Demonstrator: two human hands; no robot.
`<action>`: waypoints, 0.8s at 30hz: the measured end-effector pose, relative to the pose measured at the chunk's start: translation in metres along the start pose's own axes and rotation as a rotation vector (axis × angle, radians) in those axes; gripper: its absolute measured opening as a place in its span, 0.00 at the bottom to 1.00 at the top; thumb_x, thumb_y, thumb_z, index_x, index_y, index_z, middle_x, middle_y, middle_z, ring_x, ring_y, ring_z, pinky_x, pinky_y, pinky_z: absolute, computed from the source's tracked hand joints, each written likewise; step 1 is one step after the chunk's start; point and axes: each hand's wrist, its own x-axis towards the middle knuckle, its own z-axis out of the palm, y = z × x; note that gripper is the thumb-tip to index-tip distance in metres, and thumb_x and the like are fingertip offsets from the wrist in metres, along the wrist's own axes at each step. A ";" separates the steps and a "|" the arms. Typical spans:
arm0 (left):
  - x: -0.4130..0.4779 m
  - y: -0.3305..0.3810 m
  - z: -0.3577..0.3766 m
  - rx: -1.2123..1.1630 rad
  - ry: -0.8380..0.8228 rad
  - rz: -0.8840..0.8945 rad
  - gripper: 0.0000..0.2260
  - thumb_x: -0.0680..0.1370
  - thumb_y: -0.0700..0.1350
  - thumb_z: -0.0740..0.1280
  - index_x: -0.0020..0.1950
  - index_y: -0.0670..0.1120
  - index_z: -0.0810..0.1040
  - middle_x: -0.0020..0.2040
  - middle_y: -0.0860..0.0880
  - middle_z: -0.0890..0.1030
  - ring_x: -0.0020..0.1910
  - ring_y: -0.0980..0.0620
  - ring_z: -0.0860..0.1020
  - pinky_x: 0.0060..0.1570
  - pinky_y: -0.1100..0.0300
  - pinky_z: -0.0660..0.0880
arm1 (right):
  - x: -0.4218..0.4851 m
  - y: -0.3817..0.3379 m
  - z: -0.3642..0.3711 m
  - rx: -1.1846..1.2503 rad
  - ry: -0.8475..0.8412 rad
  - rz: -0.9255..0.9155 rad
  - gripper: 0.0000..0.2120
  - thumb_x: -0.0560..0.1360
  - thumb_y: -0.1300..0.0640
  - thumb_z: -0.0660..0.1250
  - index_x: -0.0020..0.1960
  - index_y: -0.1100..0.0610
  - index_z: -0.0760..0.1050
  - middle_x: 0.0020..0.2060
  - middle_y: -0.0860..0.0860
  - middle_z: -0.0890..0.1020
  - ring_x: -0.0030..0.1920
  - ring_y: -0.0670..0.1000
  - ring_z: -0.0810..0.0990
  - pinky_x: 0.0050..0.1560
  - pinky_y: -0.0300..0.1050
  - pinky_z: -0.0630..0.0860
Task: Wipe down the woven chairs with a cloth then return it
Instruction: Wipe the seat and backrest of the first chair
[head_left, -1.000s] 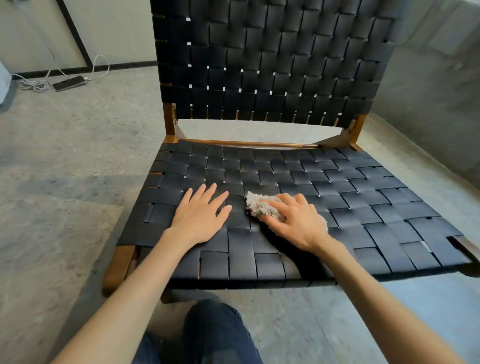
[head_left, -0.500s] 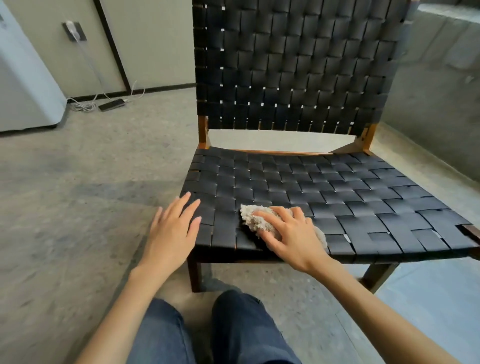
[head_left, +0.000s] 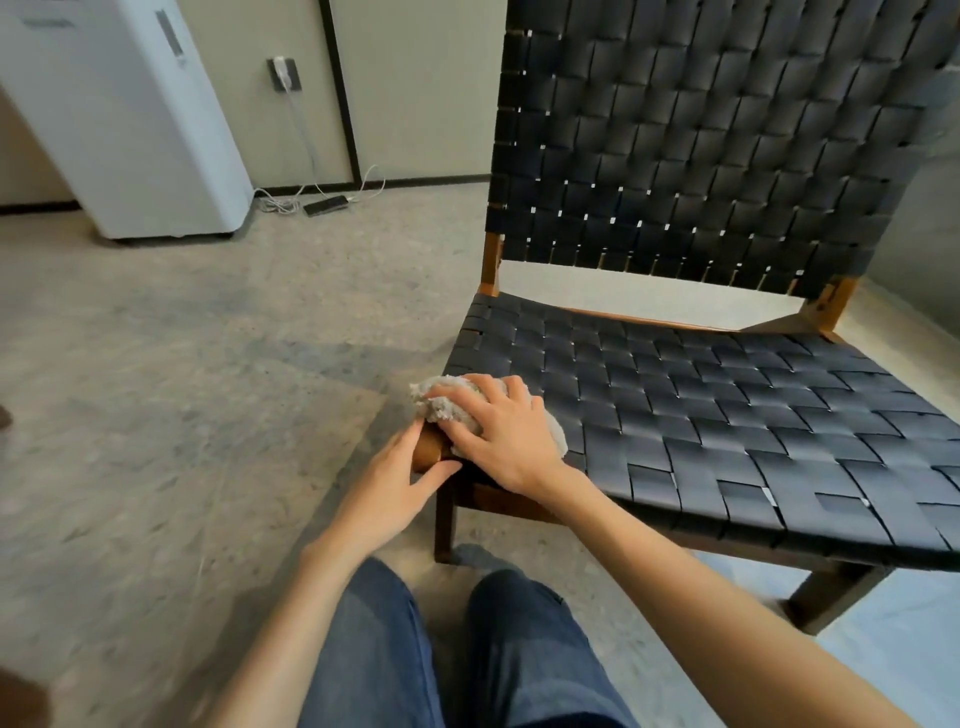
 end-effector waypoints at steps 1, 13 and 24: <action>0.000 -0.001 0.000 0.011 0.002 -0.001 0.31 0.76 0.54 0.66 0.76 0.56 0.56 0.72 0.57 0.66 0.70 0.60 0.65 0.70 0.60 0.62 | -0.008 0.004 -0.002 -0.017 -0.006 -0.015 0.20 0.78 0.39 0.50 0.68 0.37 0.65 0.67 0.44 0.69 0.63 0.53 0.65 0.58 0.54 0.66; -0.007 -0.002 0.008 0.030 0.045 -0.074 0.32 0.78 0.55 0.63 0.78 0.51 0.54 0.73 0.51 0.66 0.70 0.54 0.66 0.64 0.64 0.61 | -0.058 0.041 -0.025 -0.141 -0.041 0.139 0.19 0.80 0.40 0.50 0.71 0.34 0.58 0.69 0.44 0.66 0.65 0.53 0.62 0.62 0.55 0.64; -0.009 0.000 0.015 0.006 0.108 -0.052 0.27 0.79 0.51 0.63 0.76 0.52 0.58 0.69 0.51 0.71 0.67 0.53 0.70 0.61 0.65 0.64 | 0.032 -0.003 0.006 0.071 0.001 0.151 0.20 0.80 0.40 0.52 0.68 0.44 0.69 0.69 0.46 0.68 0.68 0.55 0.61 0.65 0.60 0.58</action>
